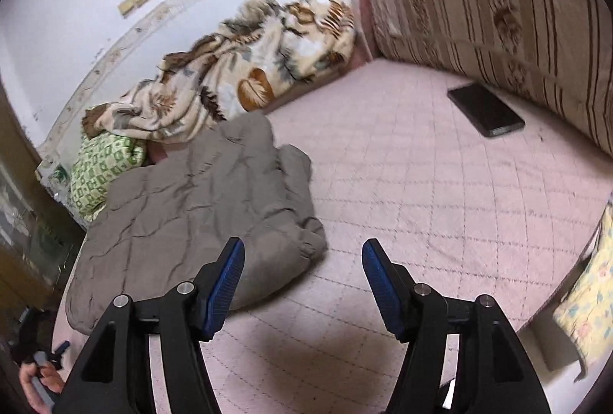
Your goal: Fold large clothes
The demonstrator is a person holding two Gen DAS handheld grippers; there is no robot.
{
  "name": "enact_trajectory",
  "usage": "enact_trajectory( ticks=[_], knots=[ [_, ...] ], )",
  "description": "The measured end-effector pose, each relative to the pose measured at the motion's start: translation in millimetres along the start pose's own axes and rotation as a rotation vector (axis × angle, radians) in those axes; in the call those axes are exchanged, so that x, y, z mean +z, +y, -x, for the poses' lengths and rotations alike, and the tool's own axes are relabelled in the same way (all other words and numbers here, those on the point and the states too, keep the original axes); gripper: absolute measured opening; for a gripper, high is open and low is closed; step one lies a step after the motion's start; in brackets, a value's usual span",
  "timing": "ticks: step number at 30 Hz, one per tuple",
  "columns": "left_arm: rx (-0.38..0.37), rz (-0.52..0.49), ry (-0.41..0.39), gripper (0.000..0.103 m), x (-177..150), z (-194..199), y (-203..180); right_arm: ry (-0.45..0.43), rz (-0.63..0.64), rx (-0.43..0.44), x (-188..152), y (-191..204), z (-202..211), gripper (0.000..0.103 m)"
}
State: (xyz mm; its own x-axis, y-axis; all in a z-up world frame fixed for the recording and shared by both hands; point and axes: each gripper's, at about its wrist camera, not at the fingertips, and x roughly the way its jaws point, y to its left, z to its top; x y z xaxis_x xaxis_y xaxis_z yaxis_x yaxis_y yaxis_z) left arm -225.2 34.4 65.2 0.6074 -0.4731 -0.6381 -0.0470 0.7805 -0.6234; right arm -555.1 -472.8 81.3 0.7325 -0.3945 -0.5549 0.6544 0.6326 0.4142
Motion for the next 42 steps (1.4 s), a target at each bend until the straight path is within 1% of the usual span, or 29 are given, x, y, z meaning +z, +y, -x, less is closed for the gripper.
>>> enact_trajectory(
  ticks=[1,4,7,10,11,14,16,17,20,22,24,25,27,29,31,33,34,35,36,37,38,40,41,42],
  knots=[
    [0.005,-0.015,-0.014,0.091,2,5,-2,-0.009,0.010,0.008,0,4,2,0.068],
    [0.014,-0.110,-0.072,0.091,1,23,-20,-0.042,0.073,0.038,-3,25,9,0.068],
    [-0.002,-0.225,-0.086,0.091,-10,29,-45,-0.046,0.116,0.059,-6,42,9,0.068],
    [-0.011,-0.351,-0.091,0.091,-26,28,-74,-0.016,0.149,0.074,-8,59,2,0.068],
    [-0.021,-0.410,-0.087,0.091,-35,26,-89,-0.013,0.163,0.081,-7,66,-1,0.068],
    [-0.054,-0.539,-0.067,0.091,-57,21,-124,-0.017,0.221,0.094,-5,85,-12,0.068],
    [-0.059,-0.610,-0.063,0.091,-72,17,-143,-0.006,0.264,0.087,-9,95,-23,0.068],
    [-0.058,-0.669,-0.054,0.091,-82,11,-157,0.013,0.277,0.085,-11,98,-33,0.068],
    [-0.049,-0.784,-0.039,0.091,-105,-8,-187,0.064,0.220,0.086,-13,96,-60,0.068],
    [-0.035,-0.840,-0.038,0.091,-117,-24,-199,0.079,0.211,0.062,-12,94,-73,0.068],
    [-0.013,-0.872,-0.022,0.091,-127,-42,-204,0.090,0.226,0.031,-13,92,-83,0.068],
    [0.011,-0.877,0.000,0.091,-131,-56,-204,0.096,0.230,0.026,-14,92,-87,0.068],
    [0.026,-0.848,0.045,0.094,-132,-77,-195,0.099,0.256,0.006,-17,96,-95,0.068],
    [0.034,-0.851,0.052,0.098,-135,-88,-190,0.113,0.275,-0.010,-24,98,-101,0.069],
    [0.040,-0.883,0.018,0.099,-141,-90,-190,0.125,0.279,-0.025,-27,98,-107,0.069],
    [0.030,-0.882,-0.019,0.099,-143,-88,-188,0.095,0.287,-0.042,-27,102,-104,0.069],
    [0.023,-0.877,-0.048,0.099,-143,-83,-187,0.060,0.287,-0.043,-28,106,-97,0.069],
    [0.016,-0.876,-0.072,0.099,-143,-79,-187,0.002,0.286,-0.015,-27,111,-87,0.069],
    [0.013,-0.885,-0.112,0.099,-144,-72,-189,-0.032,0.292,0.010,-25,116,-81,0.069],
    [0.017,-0.906,-0.162,0.099,-146,-66,-191,-0.085,0.327,0.031,-25,128,-74,0.069],
    [0.020,-0.919,-0.185,0.098,-148,-62,-193,-0.109,0.354,0.037,-26,137,-72,0.069],
    [0.025,-0.939,-0.222,0.098,-149,-58,-197,-0.105,0.398,0.067,-26,156,-78,0.069],
    [0.027,-0.943,-0.226,0.098,-149,-59,-197,-0.093,0.414,0.078,-26,166,-84,0.069],
    [0.024,-0.941,-0.212,0.098,-148,-61,-196,-0.090,0.428,0.071,-25,174,-90,0.069]
  ],
)
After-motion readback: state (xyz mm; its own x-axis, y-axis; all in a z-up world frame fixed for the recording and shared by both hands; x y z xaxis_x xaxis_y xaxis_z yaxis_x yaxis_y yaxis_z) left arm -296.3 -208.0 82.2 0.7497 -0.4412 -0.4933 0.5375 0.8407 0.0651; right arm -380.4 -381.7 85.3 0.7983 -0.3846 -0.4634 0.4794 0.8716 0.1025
